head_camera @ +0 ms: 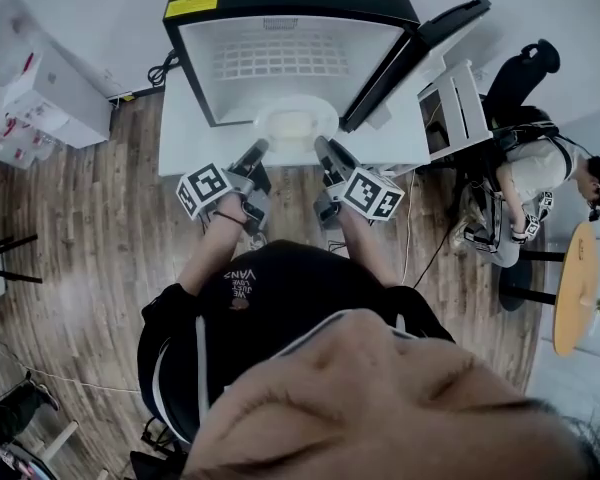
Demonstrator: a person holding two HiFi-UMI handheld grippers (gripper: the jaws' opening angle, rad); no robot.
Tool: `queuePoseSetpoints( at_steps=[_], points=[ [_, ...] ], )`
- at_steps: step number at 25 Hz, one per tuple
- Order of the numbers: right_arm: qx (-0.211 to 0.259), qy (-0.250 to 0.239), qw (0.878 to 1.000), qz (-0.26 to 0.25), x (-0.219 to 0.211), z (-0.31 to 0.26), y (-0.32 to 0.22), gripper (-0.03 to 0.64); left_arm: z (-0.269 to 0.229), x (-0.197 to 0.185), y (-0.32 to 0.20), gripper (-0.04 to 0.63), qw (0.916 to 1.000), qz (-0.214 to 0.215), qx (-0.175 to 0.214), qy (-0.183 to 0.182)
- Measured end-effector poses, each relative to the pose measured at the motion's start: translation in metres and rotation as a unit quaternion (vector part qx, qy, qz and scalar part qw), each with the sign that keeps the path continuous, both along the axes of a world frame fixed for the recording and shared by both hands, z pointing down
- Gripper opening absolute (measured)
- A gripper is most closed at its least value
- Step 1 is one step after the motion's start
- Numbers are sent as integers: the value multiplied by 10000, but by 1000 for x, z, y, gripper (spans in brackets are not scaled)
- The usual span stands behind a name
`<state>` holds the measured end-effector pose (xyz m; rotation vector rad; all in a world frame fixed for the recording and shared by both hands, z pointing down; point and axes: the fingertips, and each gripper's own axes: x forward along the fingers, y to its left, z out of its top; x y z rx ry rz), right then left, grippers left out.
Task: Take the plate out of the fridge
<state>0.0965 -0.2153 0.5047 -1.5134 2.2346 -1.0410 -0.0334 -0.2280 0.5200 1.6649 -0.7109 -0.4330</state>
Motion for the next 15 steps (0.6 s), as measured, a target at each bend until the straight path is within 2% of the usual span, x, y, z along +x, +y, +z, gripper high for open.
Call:
queuePoseSetpoints(
  at_steps=[15],
  points=[
    [-15,-29,9997,-255,-2,8,58,91,7,-3,64,26,9996,-261,-24,-75]
  ],
)
